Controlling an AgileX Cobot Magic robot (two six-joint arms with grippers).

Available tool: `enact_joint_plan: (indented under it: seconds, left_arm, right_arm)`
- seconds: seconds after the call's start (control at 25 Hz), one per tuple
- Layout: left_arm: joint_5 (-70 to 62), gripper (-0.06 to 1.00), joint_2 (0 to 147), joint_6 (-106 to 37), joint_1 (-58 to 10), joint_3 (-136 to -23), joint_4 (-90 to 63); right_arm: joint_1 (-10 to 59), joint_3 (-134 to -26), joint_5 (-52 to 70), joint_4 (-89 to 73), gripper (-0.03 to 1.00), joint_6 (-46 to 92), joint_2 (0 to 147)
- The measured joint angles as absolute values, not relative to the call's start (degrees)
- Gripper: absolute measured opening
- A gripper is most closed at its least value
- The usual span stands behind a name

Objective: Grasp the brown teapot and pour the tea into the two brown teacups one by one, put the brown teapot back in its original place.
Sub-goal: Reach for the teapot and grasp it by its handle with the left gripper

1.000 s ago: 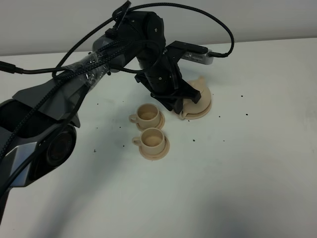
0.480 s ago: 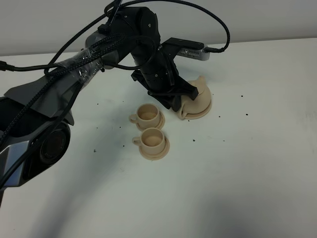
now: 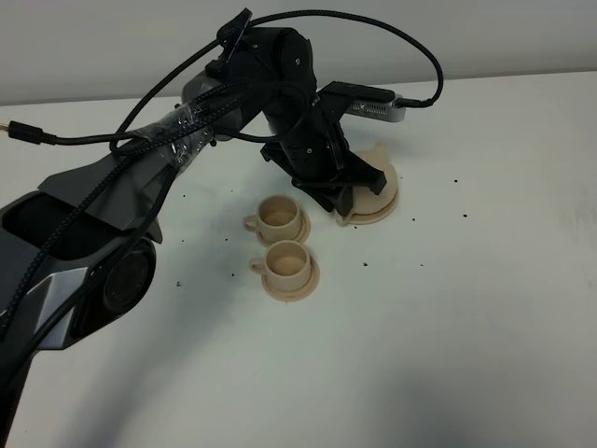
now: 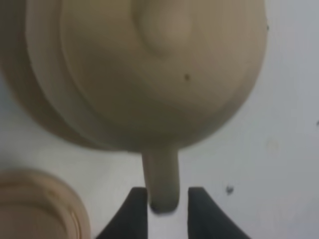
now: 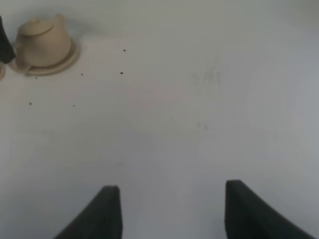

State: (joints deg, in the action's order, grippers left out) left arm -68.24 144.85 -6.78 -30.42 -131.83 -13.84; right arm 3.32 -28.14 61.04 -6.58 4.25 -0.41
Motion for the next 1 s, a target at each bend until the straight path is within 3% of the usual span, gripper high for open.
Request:
enact_joint_plan:
  seconds: [1.0]
  left_arm:
    - [-68.24, 0.25, 146.69, -6.10, -30.53, -134.30, -13.50]
  right_arm:
    - [3.32, -28.14, 61.04, -6.58, 0.49, 4.25, -0.41]
